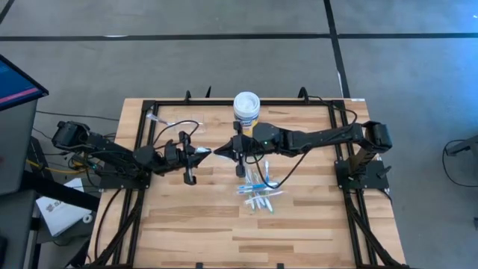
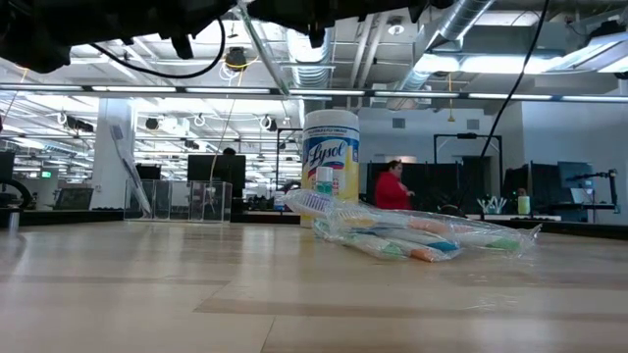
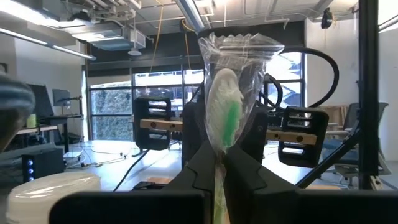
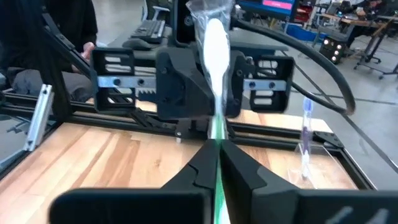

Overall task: Pick & Place toothbrushing station
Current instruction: Put the green toothbrush into the transparent organizer

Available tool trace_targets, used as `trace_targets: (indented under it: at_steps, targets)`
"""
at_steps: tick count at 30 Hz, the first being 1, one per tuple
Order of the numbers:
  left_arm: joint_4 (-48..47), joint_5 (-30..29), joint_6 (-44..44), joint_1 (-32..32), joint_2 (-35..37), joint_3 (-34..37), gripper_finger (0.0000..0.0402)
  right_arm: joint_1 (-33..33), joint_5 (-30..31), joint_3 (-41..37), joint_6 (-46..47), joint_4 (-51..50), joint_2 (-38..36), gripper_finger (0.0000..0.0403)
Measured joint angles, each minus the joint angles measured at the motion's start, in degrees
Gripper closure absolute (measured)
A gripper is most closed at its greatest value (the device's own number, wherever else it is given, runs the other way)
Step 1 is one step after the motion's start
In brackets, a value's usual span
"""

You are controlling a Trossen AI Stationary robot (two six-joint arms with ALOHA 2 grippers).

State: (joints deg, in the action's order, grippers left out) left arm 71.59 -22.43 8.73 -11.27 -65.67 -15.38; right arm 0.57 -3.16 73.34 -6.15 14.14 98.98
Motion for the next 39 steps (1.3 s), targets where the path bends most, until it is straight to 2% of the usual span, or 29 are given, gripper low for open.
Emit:
trace_targets:
  at_steps: [7,11,17,23,30,39]
  targets:
    - [-0.5,-0.9,0.0,0.0,0.0,0.0,0.0399,0.9,0.0,0.0,0.6,-3.3,0.0,0.0318]
    - [-2.9,-3.3,-0.1,0.0,1.1,0.7,0.0399,1.1,0.2,0.0,0.4,-4.2,0.1,0.03]
    - [-5.4,-3.5,-1.7,0.0,7.7,3.3,0.0399,2.0,0.2,0.0,0.2,-6.3,0.1,0.0305]
    - [-17.0,-6.8,-2.1,0.0,17.5,4.3,0.04,3.2,0.2,0.0,0.3,-6.5,0.1,0.0307]
    - [-27.5,-13.9,-2.1,0.0,24.9,4.3,0.04,2.8,0.2,0.0,0.8,-6.6,0.1,0.0307]
    - [-30.9,-26.5,-1.2,0.1,26.2,4.3,0.04,1.2,0.2,0.0,0.7,-6.9,0.1,0.0308]
